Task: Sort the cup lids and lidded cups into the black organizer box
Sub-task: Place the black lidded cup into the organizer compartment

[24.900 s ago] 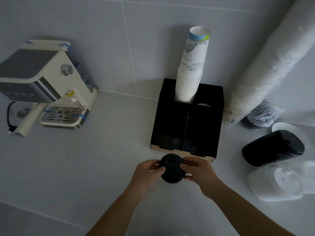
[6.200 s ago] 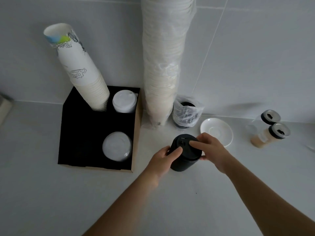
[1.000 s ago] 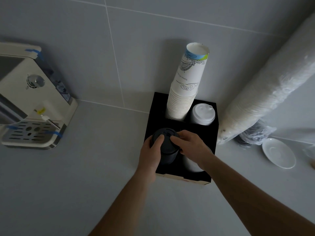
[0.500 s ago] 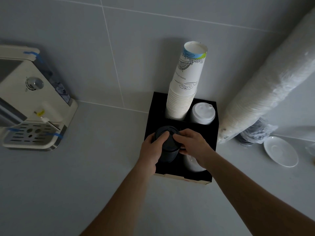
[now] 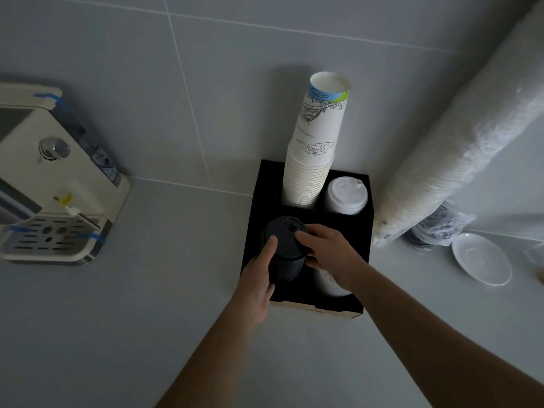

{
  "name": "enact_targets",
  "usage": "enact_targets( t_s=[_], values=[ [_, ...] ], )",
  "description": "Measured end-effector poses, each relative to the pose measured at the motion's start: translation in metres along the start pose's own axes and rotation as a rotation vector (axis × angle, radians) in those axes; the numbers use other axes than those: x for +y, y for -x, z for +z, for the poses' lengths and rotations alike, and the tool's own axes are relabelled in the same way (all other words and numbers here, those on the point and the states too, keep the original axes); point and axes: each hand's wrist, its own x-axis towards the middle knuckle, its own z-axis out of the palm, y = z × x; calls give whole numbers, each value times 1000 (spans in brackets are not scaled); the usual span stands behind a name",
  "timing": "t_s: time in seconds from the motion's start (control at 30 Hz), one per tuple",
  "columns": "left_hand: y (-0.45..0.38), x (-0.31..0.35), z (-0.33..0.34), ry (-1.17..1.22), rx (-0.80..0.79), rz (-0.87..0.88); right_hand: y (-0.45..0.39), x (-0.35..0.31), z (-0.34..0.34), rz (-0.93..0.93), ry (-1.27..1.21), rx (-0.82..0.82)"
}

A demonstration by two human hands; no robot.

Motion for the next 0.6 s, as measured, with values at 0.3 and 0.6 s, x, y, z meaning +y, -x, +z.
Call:
enact_targets(
  t_s=[0.3, 0.6],
  values=[
    [11, 4, 2, -3, 27, -7, 11, -10, -7, -33, 37, -41],
    [31, -10, -5, 99, 97, 32, 21, -7, -50, -86, 187, 153]
  ],
)
